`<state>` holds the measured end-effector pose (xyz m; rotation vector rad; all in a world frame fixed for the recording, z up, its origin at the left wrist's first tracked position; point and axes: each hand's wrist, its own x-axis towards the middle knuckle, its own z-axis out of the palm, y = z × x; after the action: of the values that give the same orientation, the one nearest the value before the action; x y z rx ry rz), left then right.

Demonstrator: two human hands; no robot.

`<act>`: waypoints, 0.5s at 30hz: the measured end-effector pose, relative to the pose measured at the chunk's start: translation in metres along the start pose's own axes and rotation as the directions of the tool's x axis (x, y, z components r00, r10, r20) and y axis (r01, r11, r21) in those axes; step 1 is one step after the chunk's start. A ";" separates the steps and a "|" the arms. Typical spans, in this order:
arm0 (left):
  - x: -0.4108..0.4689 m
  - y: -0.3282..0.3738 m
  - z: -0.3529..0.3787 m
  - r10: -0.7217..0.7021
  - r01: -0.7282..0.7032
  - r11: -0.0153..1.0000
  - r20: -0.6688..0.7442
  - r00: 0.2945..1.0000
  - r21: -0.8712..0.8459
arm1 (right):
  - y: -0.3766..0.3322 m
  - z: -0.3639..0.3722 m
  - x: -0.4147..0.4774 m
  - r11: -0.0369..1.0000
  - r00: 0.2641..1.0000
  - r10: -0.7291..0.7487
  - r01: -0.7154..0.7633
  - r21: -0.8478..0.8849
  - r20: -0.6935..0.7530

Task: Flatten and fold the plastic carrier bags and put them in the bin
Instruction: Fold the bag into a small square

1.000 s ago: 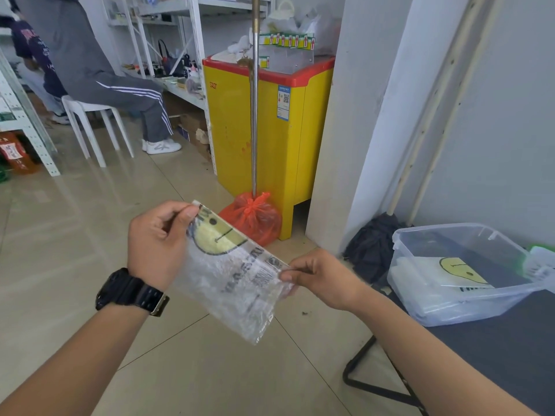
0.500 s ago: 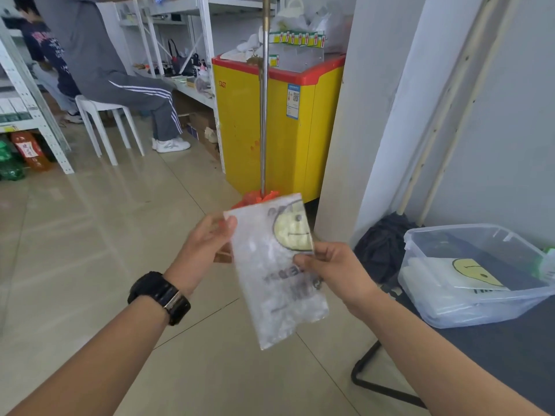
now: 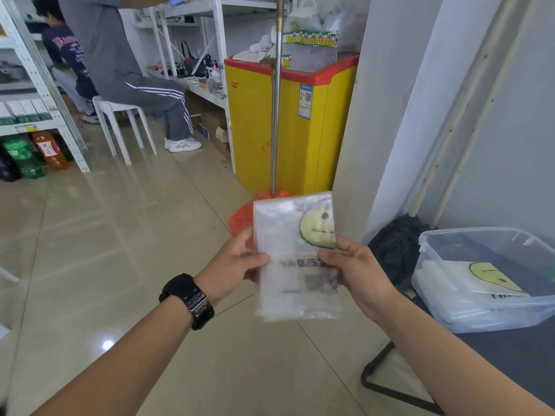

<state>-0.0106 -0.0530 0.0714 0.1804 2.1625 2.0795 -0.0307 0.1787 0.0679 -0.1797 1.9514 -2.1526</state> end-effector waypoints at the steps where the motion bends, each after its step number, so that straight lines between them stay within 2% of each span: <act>1: 0.001 0.000 0.000 0.041 -0.041 0.999 -0.041 0.998 -0.003 | -0.002 -0.001 0.000 1.000 1.000 0.010 -0.010 0.028 0.006; 7: -0.003 0.005 0.006 0.192 -0.178 0.979 -0.158 0.969 0.098 | -0.012 0.001 -0.004 0.987 0.996 0.077 -0.081 0.135 0.034; 10: -0.002 0.006 0.010 0.236 -0.217 0.969 -0.186 0.954 0.117 | -0.007 0.005 -0.003 0.999 0.998 0.043 -0.043 -0.001 -0.041; 12: -0.002 0.008 0.012 0.156 -0.175 0.979 -0.166 0.974 -0.108 | -0.004 0.008 -0.003 0.997 0.997 -0.001 -0.006 -0.080 -0.081; 15: -0.004 0.011 0.025 -0.036 -0.002 0.873 -0.068 0.997 -0.487 | -0.005 0.016 -0.007 0.999 0.997 -0.033 0.032 -0.017 -0.074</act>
<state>-0.0024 -0.0290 0.0817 0.0266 1.5854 2.5720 -0.0209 0.1656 0.0750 -0.1372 2.0195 -2.1946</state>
